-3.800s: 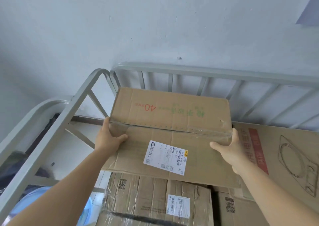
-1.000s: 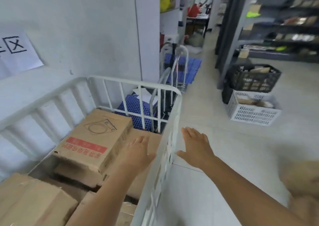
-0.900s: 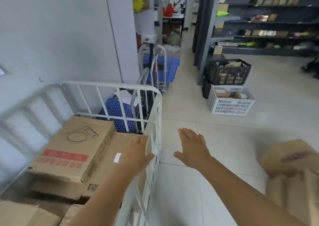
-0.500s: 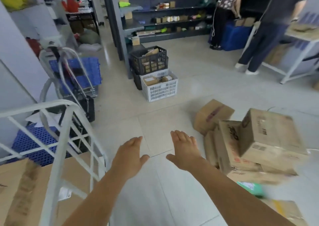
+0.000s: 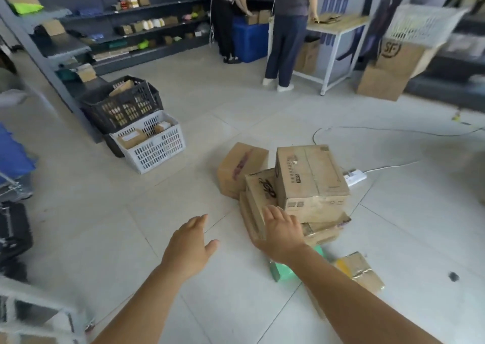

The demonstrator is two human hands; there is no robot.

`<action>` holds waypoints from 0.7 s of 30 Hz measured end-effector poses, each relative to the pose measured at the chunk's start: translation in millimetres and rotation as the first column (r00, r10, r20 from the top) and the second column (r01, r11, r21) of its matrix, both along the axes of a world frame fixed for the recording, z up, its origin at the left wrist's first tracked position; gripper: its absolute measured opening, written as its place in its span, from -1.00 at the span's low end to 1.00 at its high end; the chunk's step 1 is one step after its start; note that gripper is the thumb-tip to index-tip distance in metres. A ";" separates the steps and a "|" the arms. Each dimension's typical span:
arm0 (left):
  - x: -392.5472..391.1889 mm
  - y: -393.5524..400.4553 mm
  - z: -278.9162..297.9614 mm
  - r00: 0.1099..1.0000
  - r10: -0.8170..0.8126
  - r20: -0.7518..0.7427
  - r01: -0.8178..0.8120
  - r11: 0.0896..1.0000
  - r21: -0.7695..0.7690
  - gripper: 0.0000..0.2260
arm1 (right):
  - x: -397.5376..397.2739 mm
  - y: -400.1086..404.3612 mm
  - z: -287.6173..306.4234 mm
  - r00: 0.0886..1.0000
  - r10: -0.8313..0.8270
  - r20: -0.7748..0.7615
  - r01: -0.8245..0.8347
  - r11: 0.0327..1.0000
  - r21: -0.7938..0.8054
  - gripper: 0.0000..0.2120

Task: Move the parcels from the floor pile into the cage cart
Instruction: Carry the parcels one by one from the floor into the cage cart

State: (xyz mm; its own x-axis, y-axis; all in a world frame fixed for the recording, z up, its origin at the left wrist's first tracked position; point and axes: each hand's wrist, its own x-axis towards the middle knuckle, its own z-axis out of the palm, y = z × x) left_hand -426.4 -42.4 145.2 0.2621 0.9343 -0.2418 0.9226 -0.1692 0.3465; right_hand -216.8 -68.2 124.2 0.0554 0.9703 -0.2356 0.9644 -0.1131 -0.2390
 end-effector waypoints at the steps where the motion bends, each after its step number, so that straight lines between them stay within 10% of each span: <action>1: 12.1 7.1 -2.7 1.000 -0.024 -0.002 0.024 1.000 -0.006 -0.38 | 12.5 1.2 -2.2 1.000 -0.026 -0.004 0.026 1.000 -0.006 -0.19; 21: 156.7 193.6 -58.7 0.930 -0.359 0.078 0.367 0.909 -0.195 -0.32 | 127.9 78.0 -51.8 0.763 -0.633 -0.131 0.609 0.772 -0.183 -0.17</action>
State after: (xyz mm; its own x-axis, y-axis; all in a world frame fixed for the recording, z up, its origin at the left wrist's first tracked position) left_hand -269.7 151.1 86.5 0.5871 0.7047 -0.3985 0.7958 -0.4123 0.4434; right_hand -88.9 9.8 72.4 0.5821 0.6996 -0.4144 0.6150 -0.7122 -0.3385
